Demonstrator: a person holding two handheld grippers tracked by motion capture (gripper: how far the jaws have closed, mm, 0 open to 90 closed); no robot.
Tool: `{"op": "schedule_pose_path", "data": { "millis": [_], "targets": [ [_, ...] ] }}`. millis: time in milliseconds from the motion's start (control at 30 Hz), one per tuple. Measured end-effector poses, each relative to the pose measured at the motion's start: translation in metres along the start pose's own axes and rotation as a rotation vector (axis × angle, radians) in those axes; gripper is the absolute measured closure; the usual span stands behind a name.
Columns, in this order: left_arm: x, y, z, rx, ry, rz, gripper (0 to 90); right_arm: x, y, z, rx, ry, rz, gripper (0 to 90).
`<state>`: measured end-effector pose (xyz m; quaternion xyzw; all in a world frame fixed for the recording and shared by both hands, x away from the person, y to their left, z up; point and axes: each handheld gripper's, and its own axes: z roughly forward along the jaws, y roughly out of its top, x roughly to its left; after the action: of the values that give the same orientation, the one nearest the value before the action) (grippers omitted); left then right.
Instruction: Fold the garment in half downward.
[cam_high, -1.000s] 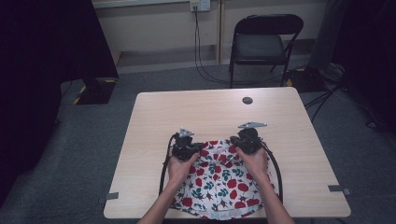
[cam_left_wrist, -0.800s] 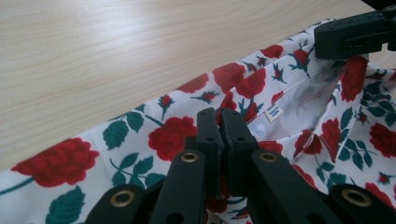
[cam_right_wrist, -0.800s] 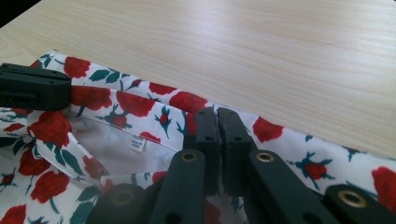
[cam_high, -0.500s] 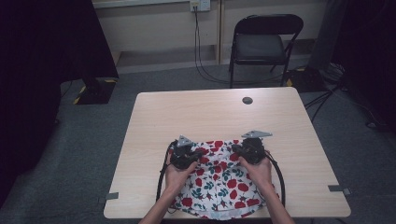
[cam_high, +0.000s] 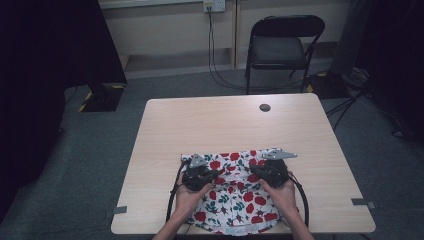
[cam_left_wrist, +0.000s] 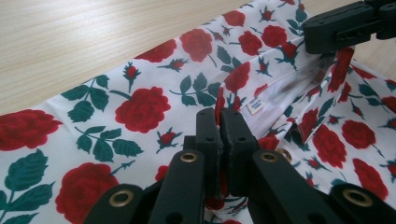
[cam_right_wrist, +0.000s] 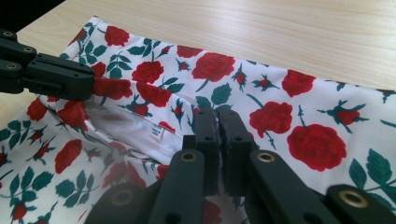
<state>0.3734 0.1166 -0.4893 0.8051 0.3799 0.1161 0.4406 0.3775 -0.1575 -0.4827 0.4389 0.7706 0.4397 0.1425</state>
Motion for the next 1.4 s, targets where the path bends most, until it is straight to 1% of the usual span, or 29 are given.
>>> {"op": "schedule_pose_path", "data": {
  "millis": [67, 133, 300, 367, 500, 633, 767, 800, 833, 900, 1033, 1100, 1200, 1267, 1333, 1367, 1400],
  "targets": [
    [-0.002, -0.001, -0.001, 0.004, -0.002, 0.006, 86.6, 0.001, -0.002, -0.001, 0.004, 0.002, -0.007, 86.0],
    [-0.003, -0.003, -0.002, 0.005, -0.006, 0.012, 86.6, 0.002, -0.003, -0.003, -0.001, 0.013, -0.003, 86.2],
    [-0.006, -0.005, -0.004, 0.012, -0.014, 0.025, 86.6, 0.004, -0.006, -0.007, 0.007, 0.015, -0.018, 86.7],
    [-0.009, -0.007, -0.006, 0.013, -0.02, 0.036, 86.6, 0.005, -0.01, -0.01, 0.004, 0.027, -0.016, 87.0],
    [-0.011, -0.01, -0.008, 0.01, -0.03, 0.031, 86.5, 0.008, -0.013, -0.014, -0.003, 0.036, -0.021, 86.9],
    [-0.016, -0.015, -0.013, 0.008, -0.037, 0.049, 86.3, 0.013, -0.017, -0.021, -0.01, 0.05, -0.033, 86.8],
    [-0.018, -0.018, -0.016, 0.006, -0.039, 0.054, 86.2, 0.016, -0.022, -0.024, -0.011, 0.06, -0.032, 86.8],
    [-0.018, -0.02, -0.018, 0.003, -0.043, 0.056, 86.2, 0.019, -0.025, -0.026, -0.011, 0.063, -0.034, 86.9],
    [-0.019, -0.022, -0.019, 0.001, -0.046, 0.049, 86.2, 0.02, -0.027, -0.027, -0.01, 0.061, -0.04, 86.8],
    [-0.02, -0.025, -0.02, 0.002, -0.048, 0.049, 86.2, 0.022, -0.031, -0.028, -0.009, 0.061, -0.043, 87.0],
    [-0.022, -0.03, -0.022, 0.011, -0.048, 0.057, 86.2, 0.025, -0.037, -0.029, -0.011, 0.058, -0.048, 87.0],
    [-0.024, -0.034, -0.025, 0.009, -0.052, 0.057, 86.1, 0.028, -0.043, -0.032, -0.014, 0.063, -0.052, 87.0],
    [-0.026, -0.038, -0.027, 0.02, -0.06, 0.066, 85.9, 0.032, -0.048, -0.034, -0.008, 0.061, -0.073, 86.9],
    [-0.026, -0.039, -0.029, 0.015, -0.06, 0.065, 86.0, 0.033, -0.051, -0.036, -0.001, 0.053, -0.087, 86.9],
    [-0.027, -0.039, -0.033, 0.002, -0.074, 0.049, 85.9, 0.034, -0.053, -0.038, 0.0, 0.053, -0.09, 87.0],
    [-0.028, -0.04, -0.034, 0.006, -0.073, 0.059, 86.0, 0.035, -0.054, -0.039, 0.0, 0.054, -0.092, 87.1],
    [-0.028, -0.04, -0.034, 0.006, -0.073, 0.059, 86.0, 0.036, -0.055, -0.04, -0.002, 0.053, -0.094, 87.1]
  ]
}}
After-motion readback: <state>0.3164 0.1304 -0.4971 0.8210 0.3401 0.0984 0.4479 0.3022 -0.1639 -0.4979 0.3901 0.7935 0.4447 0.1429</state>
